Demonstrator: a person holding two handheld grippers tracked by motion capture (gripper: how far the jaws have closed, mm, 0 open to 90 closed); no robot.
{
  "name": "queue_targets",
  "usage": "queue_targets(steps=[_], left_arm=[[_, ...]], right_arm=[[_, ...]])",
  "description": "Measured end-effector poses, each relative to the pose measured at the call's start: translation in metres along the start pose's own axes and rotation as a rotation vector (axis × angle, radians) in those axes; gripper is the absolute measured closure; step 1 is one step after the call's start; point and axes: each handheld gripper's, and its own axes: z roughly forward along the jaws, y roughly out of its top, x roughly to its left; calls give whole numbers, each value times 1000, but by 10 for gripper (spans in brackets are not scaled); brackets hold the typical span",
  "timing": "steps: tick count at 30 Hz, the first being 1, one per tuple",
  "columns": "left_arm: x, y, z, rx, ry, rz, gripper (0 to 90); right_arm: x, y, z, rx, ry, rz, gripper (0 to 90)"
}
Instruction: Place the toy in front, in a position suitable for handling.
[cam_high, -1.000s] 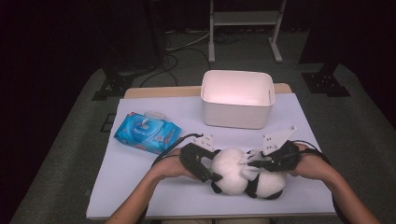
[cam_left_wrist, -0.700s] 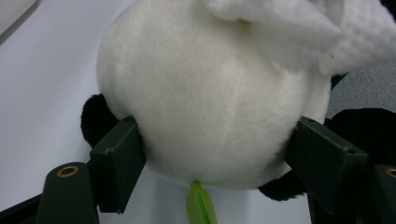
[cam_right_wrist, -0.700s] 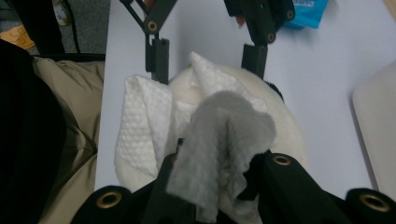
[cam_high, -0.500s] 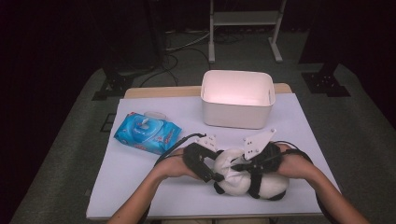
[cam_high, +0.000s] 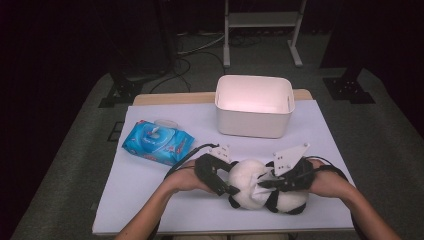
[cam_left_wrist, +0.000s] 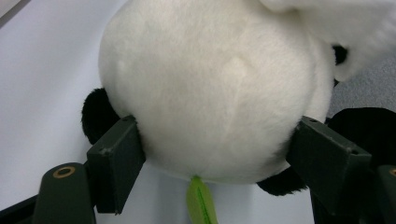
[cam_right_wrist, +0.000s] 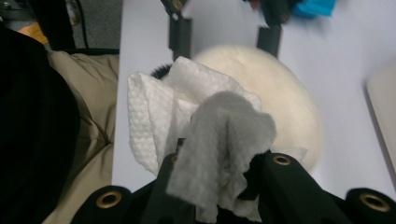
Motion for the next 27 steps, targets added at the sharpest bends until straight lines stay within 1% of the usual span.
queue_targets(steps=[2, 6, 10, 13, 14, 18, 21, 23, 26, 27], left_arm=[[0, 0, 0, 4, 0, 5, 209], [0, 0, 0, 9, 0, 9, 207], [0, 0, -1, 11, -2, 9, 204], [1, -1, -1, 13, -1, -5, 192], [1, -3, -2, 17, -1, -7, 180], [1, -6, -4, 10, -13, -22, 152], [0, -5, -8, -16, -19, -29, 128], [-1, -3, -10, -17, -8, -32, 114], [0, -1, -9, -7, -12, -40, 98], [0, -1, -7, -3, -17, -43, 97]], right_arm=[[-4, -5, -3, 5, -10, 16, 794], [-15, -11, -8, 10, -32, 49, 794], [-32, -12, -6, 17, -53, 84, 793], [-40, -13, -2, 21, -44, 108, 793], [-40, -13, -1, 21, -36, 108, 794], [-34, -12, 3, 21, -14, 105, 794], [-27, -11, 4, 17, -1, 101, 794], [-22, -9, 6, 15, 14, 85, 794], [-13, -4, 9, 25, 27, 48, 794], [-11, -3, 9, 27, 30, 43, 794]])
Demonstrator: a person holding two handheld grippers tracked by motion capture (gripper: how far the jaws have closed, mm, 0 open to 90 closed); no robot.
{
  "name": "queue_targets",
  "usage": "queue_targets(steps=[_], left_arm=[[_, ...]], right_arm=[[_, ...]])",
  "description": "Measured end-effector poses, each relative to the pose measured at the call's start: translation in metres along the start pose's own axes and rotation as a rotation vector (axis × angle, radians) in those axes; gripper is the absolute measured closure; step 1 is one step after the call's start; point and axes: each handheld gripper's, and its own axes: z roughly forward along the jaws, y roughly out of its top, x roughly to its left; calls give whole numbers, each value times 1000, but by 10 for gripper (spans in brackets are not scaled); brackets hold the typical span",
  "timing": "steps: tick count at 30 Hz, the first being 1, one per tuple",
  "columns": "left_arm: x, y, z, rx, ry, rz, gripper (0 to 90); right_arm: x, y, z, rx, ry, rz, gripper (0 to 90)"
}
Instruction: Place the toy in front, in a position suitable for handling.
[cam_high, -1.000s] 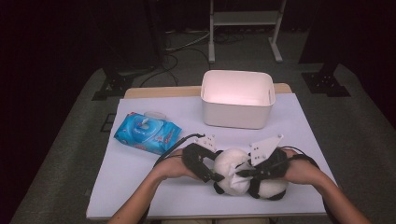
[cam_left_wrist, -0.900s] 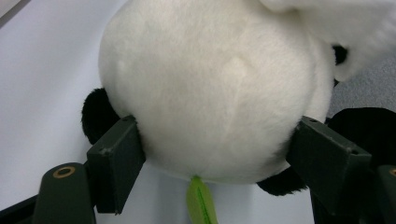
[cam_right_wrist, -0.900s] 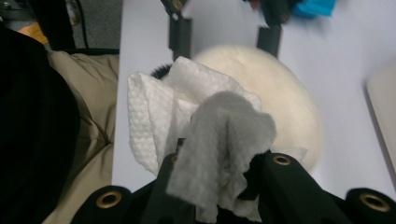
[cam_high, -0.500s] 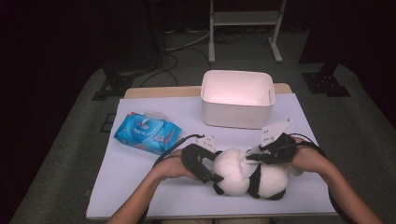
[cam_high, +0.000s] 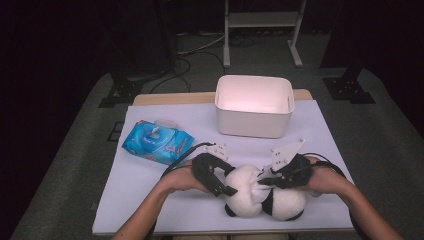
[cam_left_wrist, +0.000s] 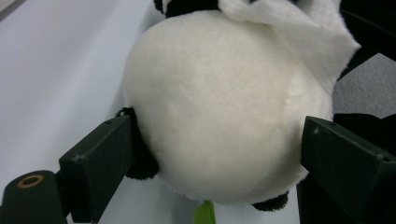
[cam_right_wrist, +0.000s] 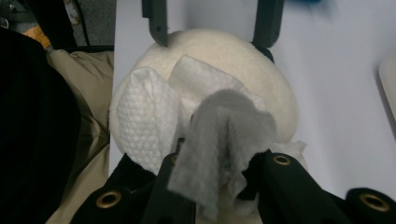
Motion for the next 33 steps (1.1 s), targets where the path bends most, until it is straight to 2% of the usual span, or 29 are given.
queue_targets(steps=[3, 4, 8, 12, 18, 22, 24, 27, 33], left_arm=[[1, -1, 6, 13, -33, -1, 104], [1, -1, 7, 9, -38, 8, 154], [0, -2, 8, -11, -40, 15, 223], [-4, 1, 8, 13, -28, 39, 227], [-4, -1, 8, 5, -28, 37, 227], [-4, -3, 8, -3, -27, 31, 226], [-4, -3, 8, -5, -20, 28, 226], [-5, -1, 7, 16, -15, 45, 226], [-6, -2, 7, 19, -11, 53, 223]], right_arm=[[5, 2, 0, 4, 5, -14, 794], [6, 3, 0, 5, 3, -16, 794], [3, 7, 0, -6, -2, -22, 794], [-2, 19, 7, 8, 7, -33, 794], [-11, 38, 23, 19, 16, -59, 794], [-19, 46, 32, 31, 21, -57, 793], [-22, 46, 33, 34, 22, -52, 793], [-24, 42, 28, 42, 11, -43, 793], [-23, 22, 9, 73, -27, -9, 791]])
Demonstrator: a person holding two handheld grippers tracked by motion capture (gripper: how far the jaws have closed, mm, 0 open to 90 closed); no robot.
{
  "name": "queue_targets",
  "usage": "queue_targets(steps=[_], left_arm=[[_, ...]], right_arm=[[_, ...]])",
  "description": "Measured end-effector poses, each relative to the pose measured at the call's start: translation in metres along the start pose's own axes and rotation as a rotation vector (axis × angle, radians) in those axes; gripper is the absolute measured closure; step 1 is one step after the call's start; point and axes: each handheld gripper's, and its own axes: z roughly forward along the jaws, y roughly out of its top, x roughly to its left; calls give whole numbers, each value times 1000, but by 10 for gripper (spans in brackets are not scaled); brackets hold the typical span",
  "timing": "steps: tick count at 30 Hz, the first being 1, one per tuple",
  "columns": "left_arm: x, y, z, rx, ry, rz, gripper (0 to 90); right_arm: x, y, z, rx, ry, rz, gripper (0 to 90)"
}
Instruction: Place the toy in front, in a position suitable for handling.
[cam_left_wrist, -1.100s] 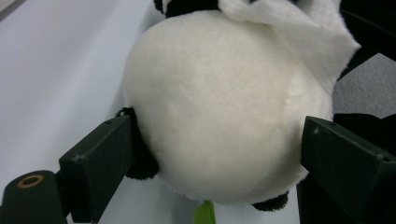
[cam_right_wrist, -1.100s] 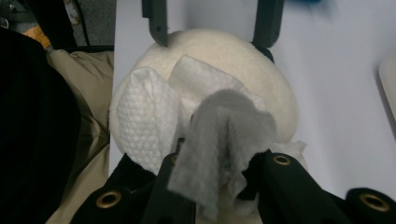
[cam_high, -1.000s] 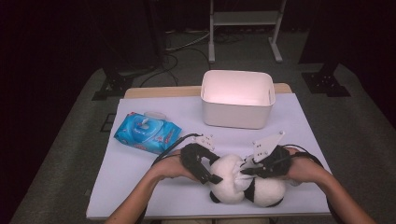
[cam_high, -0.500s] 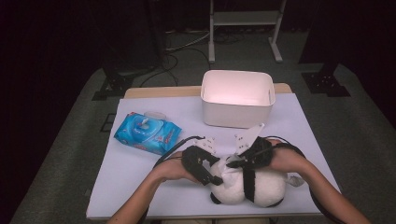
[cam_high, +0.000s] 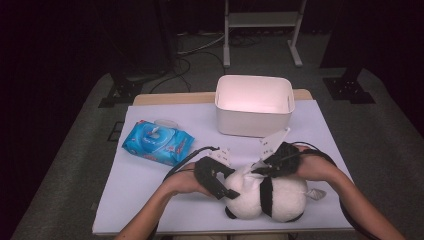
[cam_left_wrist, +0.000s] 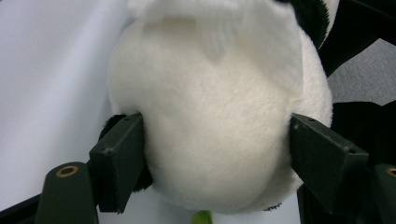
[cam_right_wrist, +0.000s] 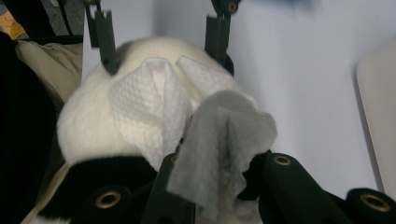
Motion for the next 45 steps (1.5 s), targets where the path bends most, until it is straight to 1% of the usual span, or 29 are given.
queue_targets(steps=[2, 5, 10, 12, 14, 17, 20, 23, 25, 28, 30, 32, 34, 36, 38, 40, 44, 45], left_arm=[[0, 0, 0, -3, 0, -5, 222], [1, 0, 0, -3, -1, -9, 221], [2, 1, 0, 5, -1, -14, 215], [2, 1, 1, -5, -4, -24, 214], [2, 1, 1, -6, -5, -25, 214], [2, 1, 1, -4, -5, -25, 214], [2, 1, 1, -2, -5, -29, 213], [3, 0, 0, 0, -5, -30, 213], [3, 0, 0, 0, -6, -32, 211], [3, 0, 0, 2, -8, -31, 212], [3, 1, 0, 9, -5, -22, 212], [3, 1, 0, 12, -4, -22, 212], [3, 1, 1, 10, -2, -28, 211], [4, 1, 1, 5, -3, -31, 211], [5, 1, 1, -4, -2, -42, 211], [5, 1, 1, -4, -3, -48, 209], [6, 4, 2, -12, 2, -61, 205], [6, 5, 2, -10, 6, -56, 204]], right_arm=[[1, -8, -6, -3, -9, 8, 792], [3, -18, -18, -25, -26, 33, 792], [2, -35, -37, -37, -66, 63, 792], [2, -45, -46, -45, -83, 84, 792], [2, -52, -51, -48, -92, 98, 791], [3, -67, -61, -63, -113, 128, 792], [5, -79, -69, -72, -128, 160, 792], [7, -89, -74, -75, -139, 181, 792], [9, -96, -75, -68, -144, 193, 791], [12, -106, -76, -74, -142, 215, 791], [13, -109, -76, -97, -136, 223, 791], [15, -108, -76, -103, -137, 219, 791], [16, -104, -76, -107, -136, 202, 791], [16, -101, -76, -103, -137, 198, 791], [16, -97, -78, -122, -129, 192, 791], [17, -91, -78, -135, -120, 180, 791], [21, -79, -72, -131, -104, 142, 790], [22, -76, -69, -125, -99, 132, 790]])
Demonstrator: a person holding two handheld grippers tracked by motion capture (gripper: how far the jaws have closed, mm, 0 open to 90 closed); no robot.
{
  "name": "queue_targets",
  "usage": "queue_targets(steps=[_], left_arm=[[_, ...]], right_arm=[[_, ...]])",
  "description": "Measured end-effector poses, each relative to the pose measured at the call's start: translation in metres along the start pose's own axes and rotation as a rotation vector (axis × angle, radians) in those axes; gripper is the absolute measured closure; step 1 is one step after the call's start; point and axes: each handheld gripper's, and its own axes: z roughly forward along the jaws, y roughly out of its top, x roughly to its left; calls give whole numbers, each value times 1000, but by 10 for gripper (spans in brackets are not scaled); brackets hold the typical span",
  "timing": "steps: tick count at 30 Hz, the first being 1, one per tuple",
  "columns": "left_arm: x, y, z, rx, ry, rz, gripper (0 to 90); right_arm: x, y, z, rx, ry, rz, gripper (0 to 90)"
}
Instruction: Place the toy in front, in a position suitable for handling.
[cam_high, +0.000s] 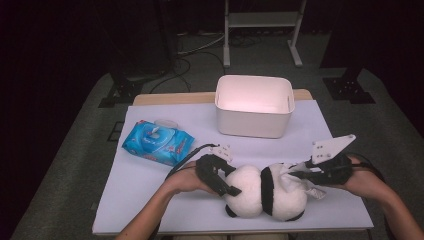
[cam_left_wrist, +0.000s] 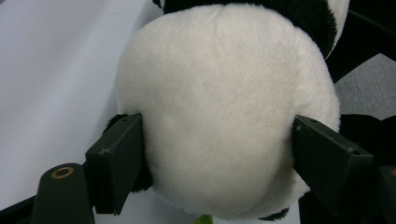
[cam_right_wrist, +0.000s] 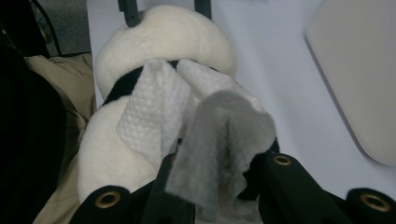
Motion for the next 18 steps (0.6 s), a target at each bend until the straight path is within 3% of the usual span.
queue_targets(steps=[18], left_arm=[[0, 4, 1, -5, 16, 9, 197]], right_arm=[[18, 41, 55, 61, 87, -127, 786]])
